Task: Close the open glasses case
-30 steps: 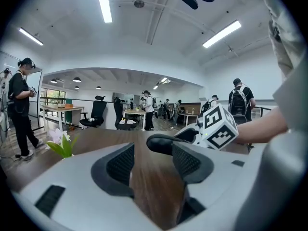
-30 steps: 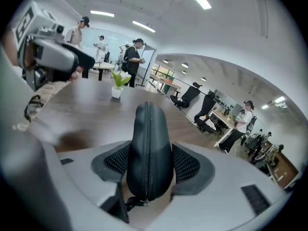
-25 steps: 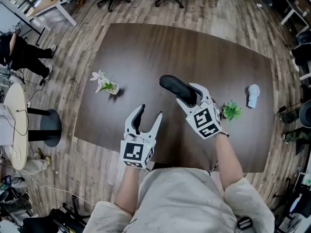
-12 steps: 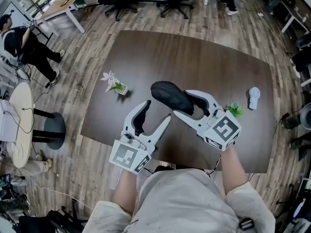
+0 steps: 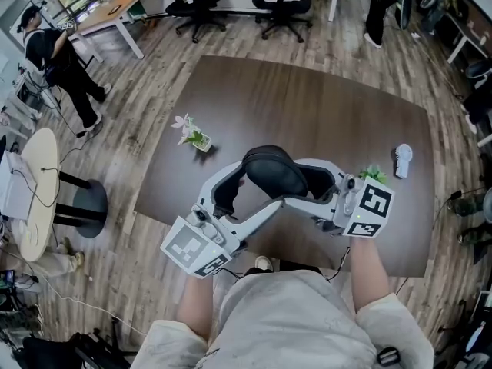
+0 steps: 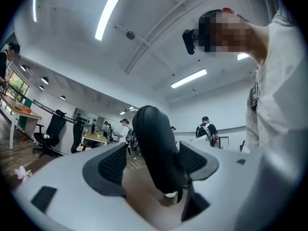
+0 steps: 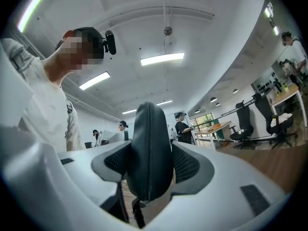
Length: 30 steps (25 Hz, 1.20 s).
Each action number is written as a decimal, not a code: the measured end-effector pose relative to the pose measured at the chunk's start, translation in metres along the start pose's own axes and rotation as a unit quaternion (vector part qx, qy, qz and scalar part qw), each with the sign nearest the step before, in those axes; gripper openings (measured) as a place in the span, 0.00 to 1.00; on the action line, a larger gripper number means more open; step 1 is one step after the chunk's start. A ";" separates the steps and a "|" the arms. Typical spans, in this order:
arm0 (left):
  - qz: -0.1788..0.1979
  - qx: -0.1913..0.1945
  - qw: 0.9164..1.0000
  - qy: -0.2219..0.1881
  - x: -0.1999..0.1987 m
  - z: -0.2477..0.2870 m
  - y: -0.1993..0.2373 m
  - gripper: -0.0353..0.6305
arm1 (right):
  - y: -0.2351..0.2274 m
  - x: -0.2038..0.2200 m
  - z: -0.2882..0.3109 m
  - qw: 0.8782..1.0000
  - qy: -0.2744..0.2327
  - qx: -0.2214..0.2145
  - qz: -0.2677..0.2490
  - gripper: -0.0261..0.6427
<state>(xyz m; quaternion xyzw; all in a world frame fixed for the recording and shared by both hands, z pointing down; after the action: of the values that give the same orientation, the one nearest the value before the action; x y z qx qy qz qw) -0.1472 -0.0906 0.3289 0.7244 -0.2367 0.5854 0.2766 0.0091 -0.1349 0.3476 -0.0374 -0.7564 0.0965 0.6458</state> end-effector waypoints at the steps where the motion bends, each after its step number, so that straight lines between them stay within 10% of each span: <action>1: -0.004 0.011 1.000 -0.002 -0.002 -0.001 -0.002 0.58 | 0.003 0.000 0.001 1.000 -0.005 -0.013 0.010 0.43; 14: -0.017 0.102 0.994 -0.023 -0.017 -0.002 -0.030 0.53 | 0.037 0.011 0.017 0.991 0.018 -0.126 0.047 0.43; 30: -0.003 0.118 0.992 -0.048 -0.027 -0.015 -0.023 0.48 | 0.037 0.011 0.012 0.994 0.047 -0.092 0.033 0.46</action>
<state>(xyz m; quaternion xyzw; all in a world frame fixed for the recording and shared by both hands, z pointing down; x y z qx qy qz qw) -0.1479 -0.0636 0.3025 0.7802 -0.1768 0.5727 0.1790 -0.0073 -0.0981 0.3496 -0.1256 -0.7295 0.0459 0.6708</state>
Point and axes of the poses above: the fingertips, and each gripper's own axes: z forward along the fingers, y to its left, x out of its underside, the point moved 7 cm from there along -z, backward along the fingers, and after that the axes turned 1 degree about -x, right-handed, at the moved point
